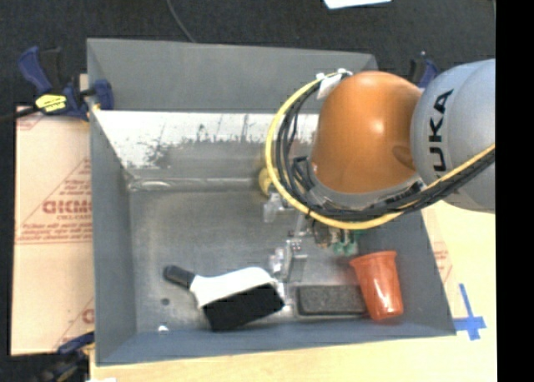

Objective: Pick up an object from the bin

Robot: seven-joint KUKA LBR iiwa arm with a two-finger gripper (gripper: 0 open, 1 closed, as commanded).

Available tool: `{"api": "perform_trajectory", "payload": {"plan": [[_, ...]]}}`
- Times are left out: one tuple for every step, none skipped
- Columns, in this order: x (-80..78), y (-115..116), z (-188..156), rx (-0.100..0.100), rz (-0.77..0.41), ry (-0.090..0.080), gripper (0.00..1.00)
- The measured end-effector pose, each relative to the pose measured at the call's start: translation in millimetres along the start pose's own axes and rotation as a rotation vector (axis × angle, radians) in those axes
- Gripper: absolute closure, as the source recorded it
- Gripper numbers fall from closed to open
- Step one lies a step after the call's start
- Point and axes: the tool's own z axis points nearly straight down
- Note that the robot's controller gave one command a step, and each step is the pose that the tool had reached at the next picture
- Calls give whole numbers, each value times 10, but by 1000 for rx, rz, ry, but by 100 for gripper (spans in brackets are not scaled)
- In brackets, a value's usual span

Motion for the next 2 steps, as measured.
{"api": "perform_trajectory", "payload": {"plan": [[-14,-3,-44,-1,3,-8,0],[-28,202,690,1,-109,-12,0]]}}
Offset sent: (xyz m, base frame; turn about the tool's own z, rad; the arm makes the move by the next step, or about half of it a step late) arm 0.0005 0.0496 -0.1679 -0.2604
